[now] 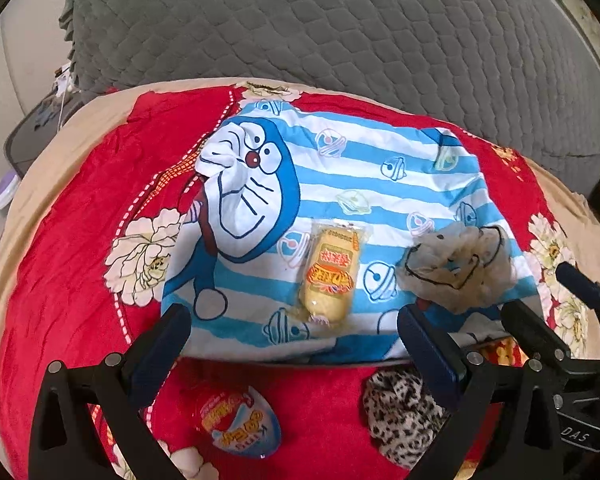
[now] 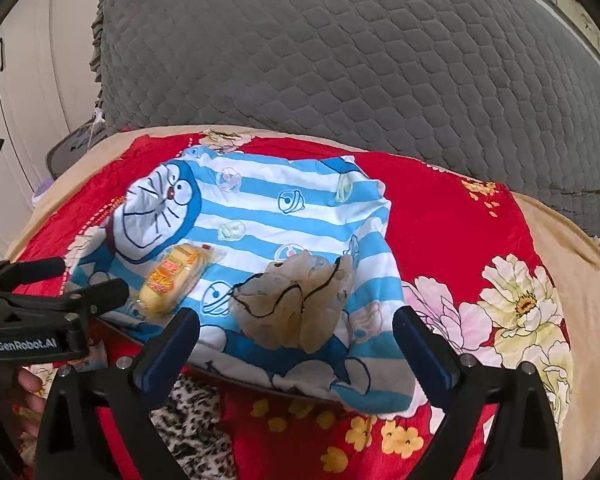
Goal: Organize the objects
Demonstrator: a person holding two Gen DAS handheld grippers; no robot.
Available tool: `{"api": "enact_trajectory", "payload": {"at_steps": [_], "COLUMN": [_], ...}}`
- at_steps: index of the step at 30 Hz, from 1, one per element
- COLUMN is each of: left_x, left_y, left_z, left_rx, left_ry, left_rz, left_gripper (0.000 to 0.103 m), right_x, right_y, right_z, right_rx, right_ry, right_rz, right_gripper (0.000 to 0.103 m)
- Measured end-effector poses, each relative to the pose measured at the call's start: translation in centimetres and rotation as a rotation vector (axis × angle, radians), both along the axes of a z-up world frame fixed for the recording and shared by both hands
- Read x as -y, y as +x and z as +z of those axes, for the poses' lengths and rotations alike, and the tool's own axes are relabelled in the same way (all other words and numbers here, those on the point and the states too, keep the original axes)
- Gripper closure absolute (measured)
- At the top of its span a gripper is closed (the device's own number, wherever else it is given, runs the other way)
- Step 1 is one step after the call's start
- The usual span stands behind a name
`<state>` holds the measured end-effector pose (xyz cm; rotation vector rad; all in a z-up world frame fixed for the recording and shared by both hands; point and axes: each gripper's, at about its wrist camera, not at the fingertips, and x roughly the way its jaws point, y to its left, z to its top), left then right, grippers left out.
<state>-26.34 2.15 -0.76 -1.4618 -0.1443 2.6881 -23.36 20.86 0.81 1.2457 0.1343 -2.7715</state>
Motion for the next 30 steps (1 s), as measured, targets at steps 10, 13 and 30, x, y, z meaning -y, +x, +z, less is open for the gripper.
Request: {"api": "enact_trajectory", "payload": {"at_steps": [10,13,30], "left_x": [-0.3,-0.2,0.6], "left_y": [2.9,3.9,8.9], "left_z": [2.7,3.7,8.5], "left_rx": [-0.034,-0.045,-0.113], "left_ry": [-0.009,-0.010,-0.003], "left_rz": [-0.017,-0.017,-0.013], "left_gripper": [0.000,0.000,0.000], "right_x": [0.3,0.3,0.8], "right_y": [2.8,3.9,9.0], "right_z": [3.1,4.1,9.7], "right_rx": [-0.041,-0.052,-0.156], "right_ry": [-0.011,-0.016,-0.045], "right_rz": [0.002,0.003,0.021], "right_gripper": [0.004,0.001,0.001]}}
